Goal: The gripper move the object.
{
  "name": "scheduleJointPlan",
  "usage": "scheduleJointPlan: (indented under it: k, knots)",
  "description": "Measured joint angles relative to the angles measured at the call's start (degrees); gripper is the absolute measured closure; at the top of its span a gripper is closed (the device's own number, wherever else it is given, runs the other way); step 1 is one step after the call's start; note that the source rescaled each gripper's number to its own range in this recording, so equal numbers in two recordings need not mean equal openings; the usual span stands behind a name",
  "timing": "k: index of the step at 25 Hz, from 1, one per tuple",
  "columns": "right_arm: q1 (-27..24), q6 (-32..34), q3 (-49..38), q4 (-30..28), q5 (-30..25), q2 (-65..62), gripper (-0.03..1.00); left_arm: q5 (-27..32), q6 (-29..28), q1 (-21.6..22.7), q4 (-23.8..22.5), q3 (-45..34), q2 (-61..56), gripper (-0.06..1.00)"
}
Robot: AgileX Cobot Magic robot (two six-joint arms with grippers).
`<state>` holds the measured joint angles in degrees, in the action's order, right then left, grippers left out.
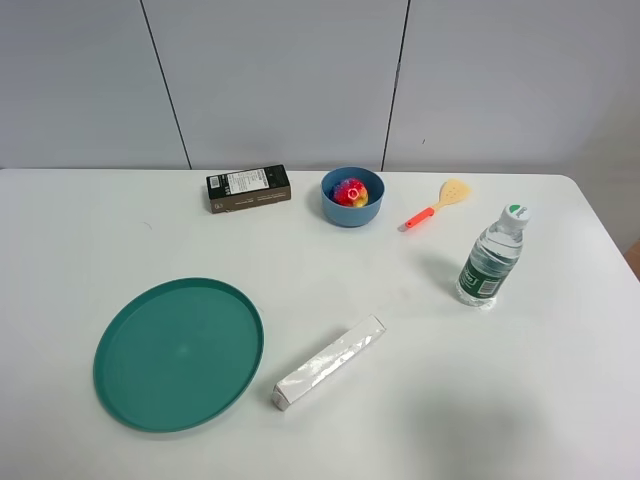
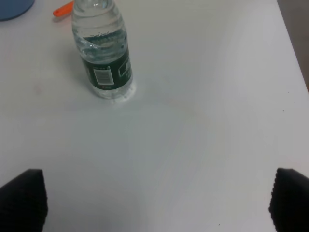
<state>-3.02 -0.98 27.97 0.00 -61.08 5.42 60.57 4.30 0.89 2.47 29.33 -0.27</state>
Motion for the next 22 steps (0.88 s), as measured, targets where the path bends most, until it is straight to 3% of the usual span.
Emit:
scheduleJointPlan:
  k: [8, 22]
  knots:
    - [0.0, 0.11, 0.0, 0.0, 0.0, -0.84, 0.23, 0.0, 0.04, 0.0, 0.0, 0.0, 0.0, -0.06]
    - [0.0, -6.04, -0.28, -2.44, 0.06, -5.54, 0.25, 0.0, 0.04, 0.0, 0.0, 0.0, 0.0, -0.06]
